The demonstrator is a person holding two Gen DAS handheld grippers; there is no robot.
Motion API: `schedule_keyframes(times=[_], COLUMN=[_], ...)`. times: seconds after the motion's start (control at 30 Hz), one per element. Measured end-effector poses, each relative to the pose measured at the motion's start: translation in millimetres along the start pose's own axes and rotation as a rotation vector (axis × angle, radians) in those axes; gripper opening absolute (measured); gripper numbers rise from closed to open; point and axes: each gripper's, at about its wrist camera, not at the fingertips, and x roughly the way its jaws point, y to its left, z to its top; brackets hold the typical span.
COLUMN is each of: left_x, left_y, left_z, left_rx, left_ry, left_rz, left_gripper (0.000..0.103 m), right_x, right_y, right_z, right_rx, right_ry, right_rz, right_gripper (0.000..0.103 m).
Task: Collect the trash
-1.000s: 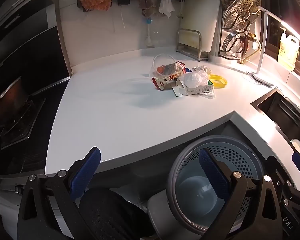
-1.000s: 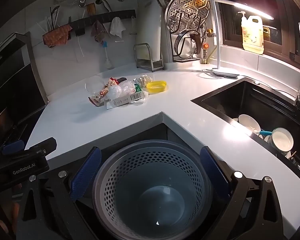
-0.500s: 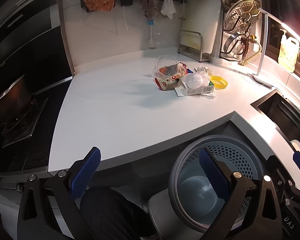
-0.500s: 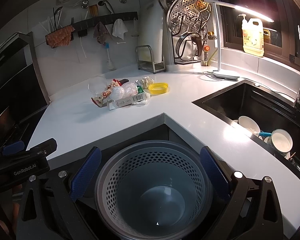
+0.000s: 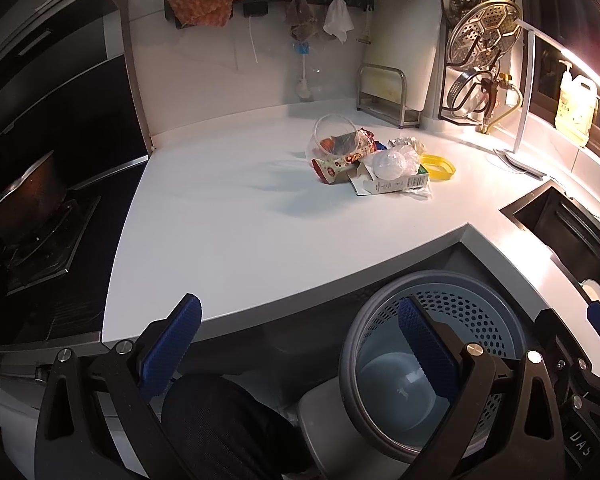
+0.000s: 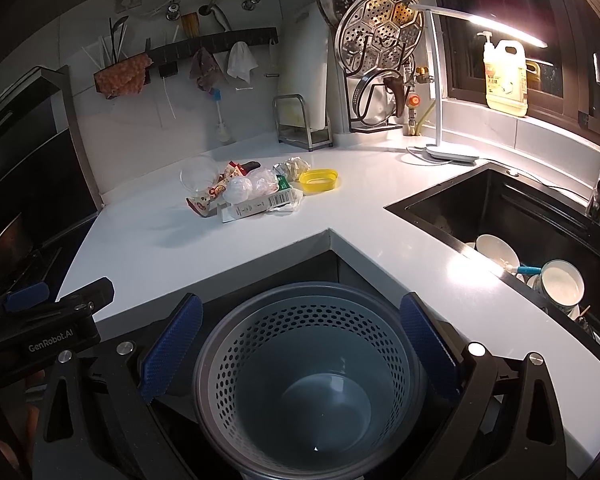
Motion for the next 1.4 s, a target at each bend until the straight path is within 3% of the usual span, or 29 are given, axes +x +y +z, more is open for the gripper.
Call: schedule_keyframes(times=[1.4], left_x=[-1.8], left_y=[5.9], left_z=[-2.8], left_rx=[-0.011], left_ry=[-0.003], left_rz=[0.008], left_gripper=[0.097], right_x=[-2.6], right_y=[7.7], right_z=[-3.3], right_rx=[-0.019], right_ry=[-0.001], right_rz=[0.007], right_gripper=[0.094])
